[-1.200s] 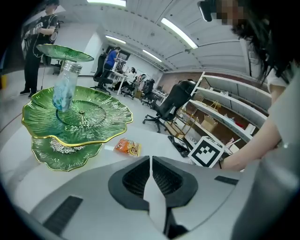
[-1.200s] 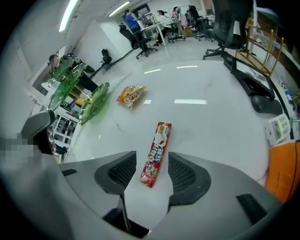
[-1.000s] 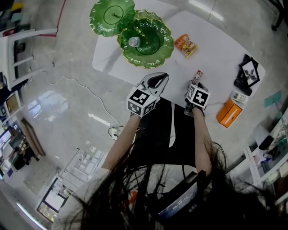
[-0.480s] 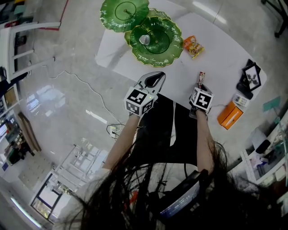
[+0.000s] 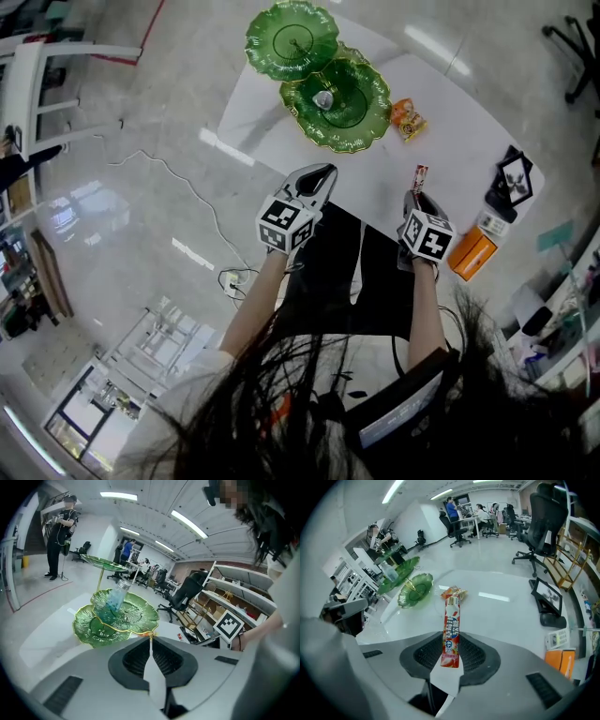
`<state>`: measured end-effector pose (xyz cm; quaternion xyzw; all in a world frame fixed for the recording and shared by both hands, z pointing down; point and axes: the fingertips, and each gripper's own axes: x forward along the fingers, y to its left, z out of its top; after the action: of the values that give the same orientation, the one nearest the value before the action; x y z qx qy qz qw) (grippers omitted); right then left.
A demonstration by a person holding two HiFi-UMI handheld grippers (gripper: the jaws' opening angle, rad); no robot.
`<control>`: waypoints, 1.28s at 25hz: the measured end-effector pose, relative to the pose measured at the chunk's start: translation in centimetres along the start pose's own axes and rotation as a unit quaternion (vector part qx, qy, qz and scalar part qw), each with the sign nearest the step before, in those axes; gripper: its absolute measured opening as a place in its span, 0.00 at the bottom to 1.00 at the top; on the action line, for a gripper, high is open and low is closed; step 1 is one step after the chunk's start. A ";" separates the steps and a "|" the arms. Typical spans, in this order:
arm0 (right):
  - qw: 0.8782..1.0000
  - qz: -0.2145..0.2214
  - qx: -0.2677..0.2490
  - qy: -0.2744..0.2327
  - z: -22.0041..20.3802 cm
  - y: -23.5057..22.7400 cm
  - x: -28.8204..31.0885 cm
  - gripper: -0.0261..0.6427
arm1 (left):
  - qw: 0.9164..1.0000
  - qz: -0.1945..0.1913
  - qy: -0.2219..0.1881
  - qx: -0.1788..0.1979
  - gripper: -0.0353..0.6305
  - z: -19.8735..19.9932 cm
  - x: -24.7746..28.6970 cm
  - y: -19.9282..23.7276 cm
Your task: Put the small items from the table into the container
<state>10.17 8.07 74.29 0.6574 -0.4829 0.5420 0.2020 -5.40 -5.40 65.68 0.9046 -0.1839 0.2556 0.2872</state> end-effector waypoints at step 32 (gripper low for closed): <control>0.951 0.140 -0.267 -0.063 25.3 21.4 -8.9 0.20 | 0.994 0.072 -0.081 -0.031 0.07 12.0 -11.6 6.5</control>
<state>5.43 -17.89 52.34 0.5381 -0.7092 0.3731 0.2615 -13.51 -15.62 53.43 0.8973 -0.2794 0.1953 0.2803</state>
